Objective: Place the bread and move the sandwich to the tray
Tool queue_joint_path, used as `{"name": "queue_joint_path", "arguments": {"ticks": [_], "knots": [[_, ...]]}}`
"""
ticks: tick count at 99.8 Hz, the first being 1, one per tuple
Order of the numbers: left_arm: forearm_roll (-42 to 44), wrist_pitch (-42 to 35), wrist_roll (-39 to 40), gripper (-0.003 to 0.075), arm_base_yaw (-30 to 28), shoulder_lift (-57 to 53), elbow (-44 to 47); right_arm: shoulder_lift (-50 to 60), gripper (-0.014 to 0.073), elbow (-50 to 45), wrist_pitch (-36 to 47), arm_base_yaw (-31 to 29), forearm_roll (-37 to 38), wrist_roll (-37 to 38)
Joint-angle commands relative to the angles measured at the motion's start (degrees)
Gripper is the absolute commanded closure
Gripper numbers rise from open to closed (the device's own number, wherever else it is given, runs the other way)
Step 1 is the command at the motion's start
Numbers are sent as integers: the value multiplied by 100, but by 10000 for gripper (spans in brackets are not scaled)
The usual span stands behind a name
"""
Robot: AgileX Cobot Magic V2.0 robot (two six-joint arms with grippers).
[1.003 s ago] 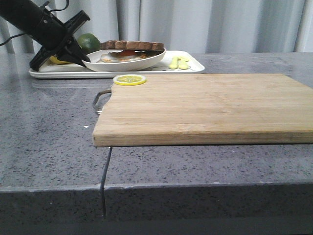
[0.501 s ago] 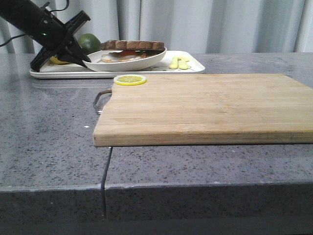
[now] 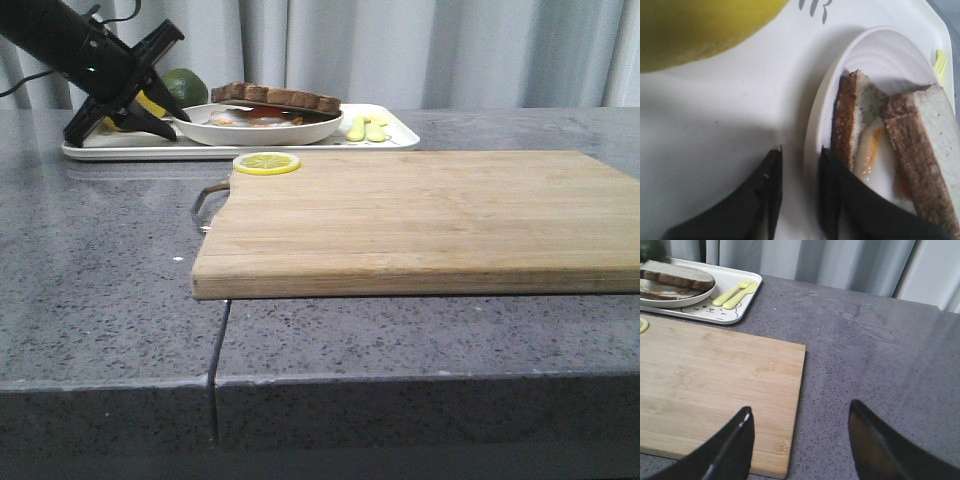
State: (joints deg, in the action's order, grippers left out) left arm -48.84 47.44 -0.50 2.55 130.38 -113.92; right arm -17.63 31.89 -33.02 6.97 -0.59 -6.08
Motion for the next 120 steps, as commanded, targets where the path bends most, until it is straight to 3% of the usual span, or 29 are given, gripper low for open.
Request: {"name": "queue_joint_path", "arguments": {"ticks": [1, 30, 85, 104, 120], "knots": [[-238, -125, 50, 513, -21, -375, -183, -53, 169, 137, 479, -36, 59, 7], [-305, -125, 50, 392, -147, -421, -183, -53, 169, 137, 479, -36, 59, 7], [-559, 212, -185, 392, -355, -974, -328, -53, 169, 137, 479, -36, 59, 7], [26, 590, -311, 392, -378, -1339, -656, -53, 169, 137, 479, -36, 59, 7], [1218, 641, -366, 392, -282, -1875, -664, -53, 169, 137, 479, -36, 59, 7]]}}
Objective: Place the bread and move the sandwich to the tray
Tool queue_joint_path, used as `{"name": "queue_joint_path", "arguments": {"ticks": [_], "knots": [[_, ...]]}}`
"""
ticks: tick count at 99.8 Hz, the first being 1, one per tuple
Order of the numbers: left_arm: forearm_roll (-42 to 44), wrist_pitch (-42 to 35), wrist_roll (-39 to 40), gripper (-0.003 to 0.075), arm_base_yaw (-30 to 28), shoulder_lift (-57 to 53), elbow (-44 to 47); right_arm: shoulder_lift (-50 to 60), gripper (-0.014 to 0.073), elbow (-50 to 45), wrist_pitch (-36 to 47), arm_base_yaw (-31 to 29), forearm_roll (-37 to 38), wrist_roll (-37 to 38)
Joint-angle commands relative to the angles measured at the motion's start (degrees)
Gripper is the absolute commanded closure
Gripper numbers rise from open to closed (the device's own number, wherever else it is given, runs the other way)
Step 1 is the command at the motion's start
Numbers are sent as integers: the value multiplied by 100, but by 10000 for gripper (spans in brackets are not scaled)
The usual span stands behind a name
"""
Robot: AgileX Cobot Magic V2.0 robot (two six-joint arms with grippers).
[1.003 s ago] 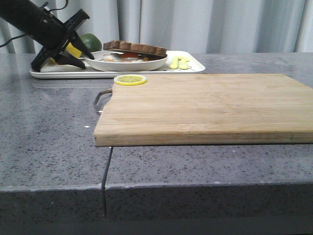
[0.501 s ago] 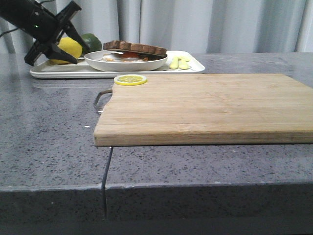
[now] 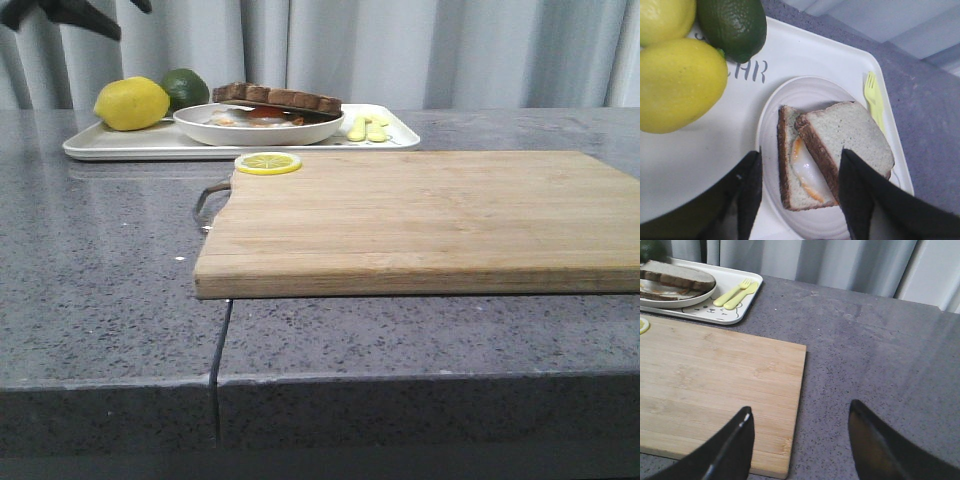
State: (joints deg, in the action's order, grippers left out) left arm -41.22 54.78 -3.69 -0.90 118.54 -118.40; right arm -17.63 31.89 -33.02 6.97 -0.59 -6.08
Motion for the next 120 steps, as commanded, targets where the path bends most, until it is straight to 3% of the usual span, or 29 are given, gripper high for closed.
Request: {"name": "queue_joint_path", "arguments": {"ticks": [1, 25, 44, 77, 92, 120], "knots": [[553, -94, -47, 392, 83, -737, -217, -53, 169, 137, 479, -36, 59, 7], [1512, -67, -47, 393, 332, -1580, -133, -53, 169, 137, 479, -36, 59, 7], [2110, -275, -60, 393, 661, -2399, 563, -53, 169, 137, 479, -36, 59, 7], [2205, -1875, -153, 393, 855, -4468, 3521, -53, 169, 137, 479, -36, 59, 7], [2204, -3386, -153, 393, 855, -5500, 4842, -53, 169, 137, 479, -36, 59, 7], [2000, -3818, -153, 393, 855, -7133, 6934, -53, 169, 137, 479, -36, 59, 7]]}}
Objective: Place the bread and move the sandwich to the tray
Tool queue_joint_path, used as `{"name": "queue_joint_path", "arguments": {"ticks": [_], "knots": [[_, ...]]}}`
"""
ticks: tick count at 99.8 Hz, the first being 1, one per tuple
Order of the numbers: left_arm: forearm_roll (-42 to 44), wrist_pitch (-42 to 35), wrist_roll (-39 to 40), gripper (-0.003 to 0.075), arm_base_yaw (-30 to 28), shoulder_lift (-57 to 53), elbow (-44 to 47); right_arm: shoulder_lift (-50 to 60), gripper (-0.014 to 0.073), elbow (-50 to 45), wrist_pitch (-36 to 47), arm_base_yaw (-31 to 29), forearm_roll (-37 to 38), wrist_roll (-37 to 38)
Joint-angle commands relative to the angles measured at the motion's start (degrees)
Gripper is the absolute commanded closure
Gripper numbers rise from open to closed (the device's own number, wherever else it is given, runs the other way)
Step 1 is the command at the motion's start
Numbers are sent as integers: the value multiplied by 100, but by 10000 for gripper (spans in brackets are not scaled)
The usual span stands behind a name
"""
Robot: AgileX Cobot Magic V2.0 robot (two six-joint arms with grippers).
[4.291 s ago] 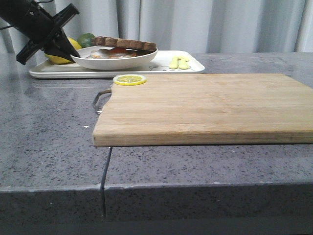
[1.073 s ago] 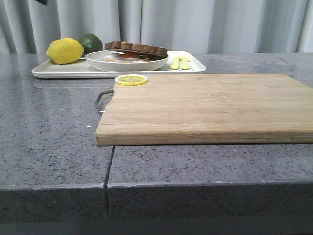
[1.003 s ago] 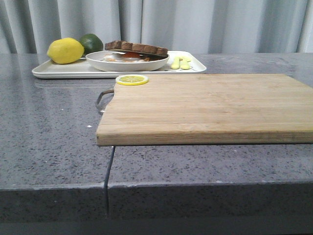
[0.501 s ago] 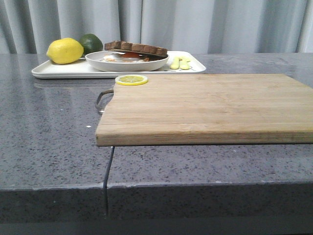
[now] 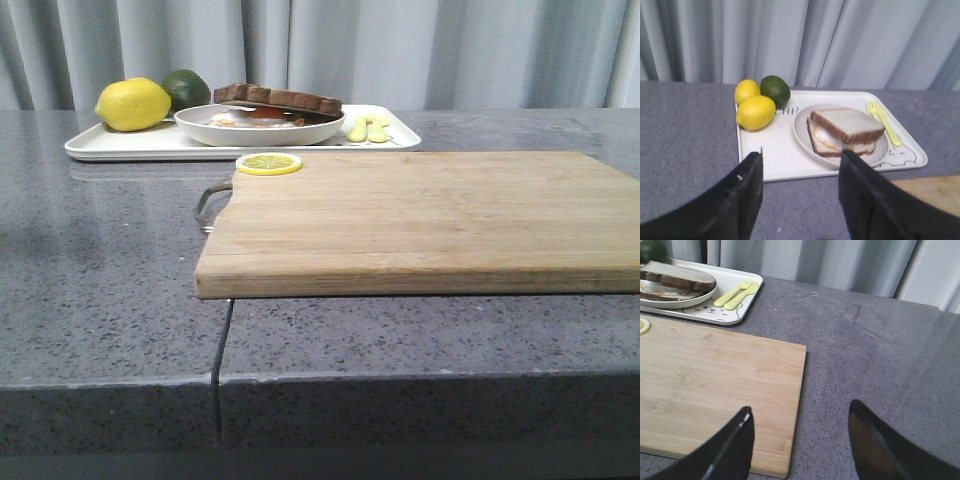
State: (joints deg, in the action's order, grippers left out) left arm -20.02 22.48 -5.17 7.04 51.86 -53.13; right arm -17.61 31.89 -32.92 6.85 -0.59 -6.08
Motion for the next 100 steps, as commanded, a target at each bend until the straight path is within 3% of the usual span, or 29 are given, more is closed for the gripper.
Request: {"name": "queue_joint_path", "arguments": {"ticks": [1, 34, 65, 84, 100], "knots": [[-120, -605, -5, 393, 61, -547, 462, -55, 169, 137, 468, -24, 59, 7], [32, -1045, -5, 396, 61, -2382, 2746, -55, 169, 137, 382, -24, 59, 7], [-55, -1023, -5, 401, 61, -3493, 3129, -53, 183, -234, 537, -24, -13, 7], [-55, -892, -5, 480, 61, -3507, 3129, -27, 342, -396, 813, -24, -294, 7], [-55, -739, -5, 605, 61, -3507, 3129, -27, 524, -396, 813, -24, -299, 7]]}}
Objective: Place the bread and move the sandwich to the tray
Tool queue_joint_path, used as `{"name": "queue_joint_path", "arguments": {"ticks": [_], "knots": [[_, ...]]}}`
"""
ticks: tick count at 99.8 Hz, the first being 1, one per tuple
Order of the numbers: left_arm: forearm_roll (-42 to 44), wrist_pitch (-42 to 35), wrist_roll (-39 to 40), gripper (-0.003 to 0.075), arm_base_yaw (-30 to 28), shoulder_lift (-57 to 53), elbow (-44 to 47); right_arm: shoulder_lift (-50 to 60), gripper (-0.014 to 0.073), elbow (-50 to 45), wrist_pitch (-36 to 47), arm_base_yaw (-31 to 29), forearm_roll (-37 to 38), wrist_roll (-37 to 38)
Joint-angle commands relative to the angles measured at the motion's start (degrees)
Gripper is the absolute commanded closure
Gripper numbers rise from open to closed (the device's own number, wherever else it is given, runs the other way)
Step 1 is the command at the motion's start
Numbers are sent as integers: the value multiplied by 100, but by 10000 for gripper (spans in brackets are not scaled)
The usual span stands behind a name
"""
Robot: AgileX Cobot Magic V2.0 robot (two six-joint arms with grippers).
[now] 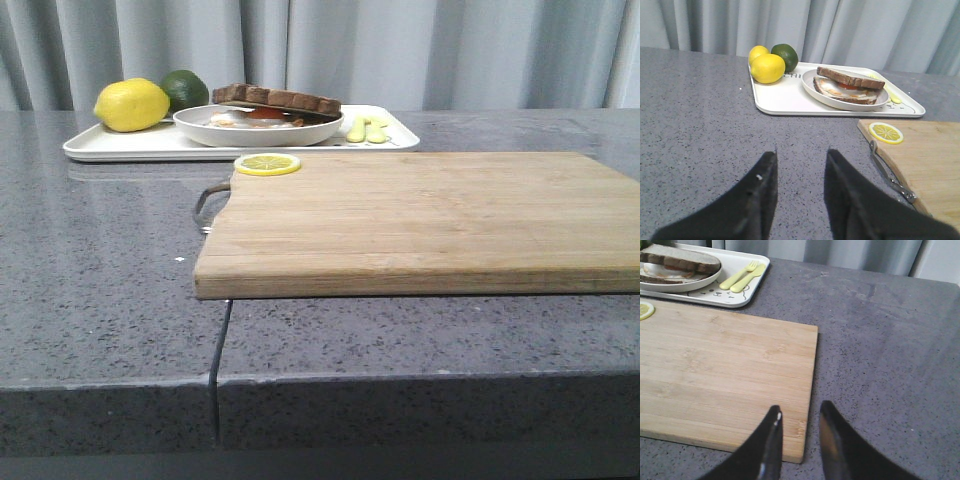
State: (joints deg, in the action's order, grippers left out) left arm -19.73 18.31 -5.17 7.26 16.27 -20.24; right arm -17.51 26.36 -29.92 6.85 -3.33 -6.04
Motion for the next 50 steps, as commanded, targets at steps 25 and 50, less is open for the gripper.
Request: {"name": "queue_joint_path", "arguments": {"ticks": [25, 50], "knots": [[-84, -215, -5, 739, 39, 52, -159, -37, 661, 157, 531, -24, -24, 3], [-84, -215, -5, 739, 39, 52, -159, -37, 661, 157, 448, -24, -24, 3]]}}
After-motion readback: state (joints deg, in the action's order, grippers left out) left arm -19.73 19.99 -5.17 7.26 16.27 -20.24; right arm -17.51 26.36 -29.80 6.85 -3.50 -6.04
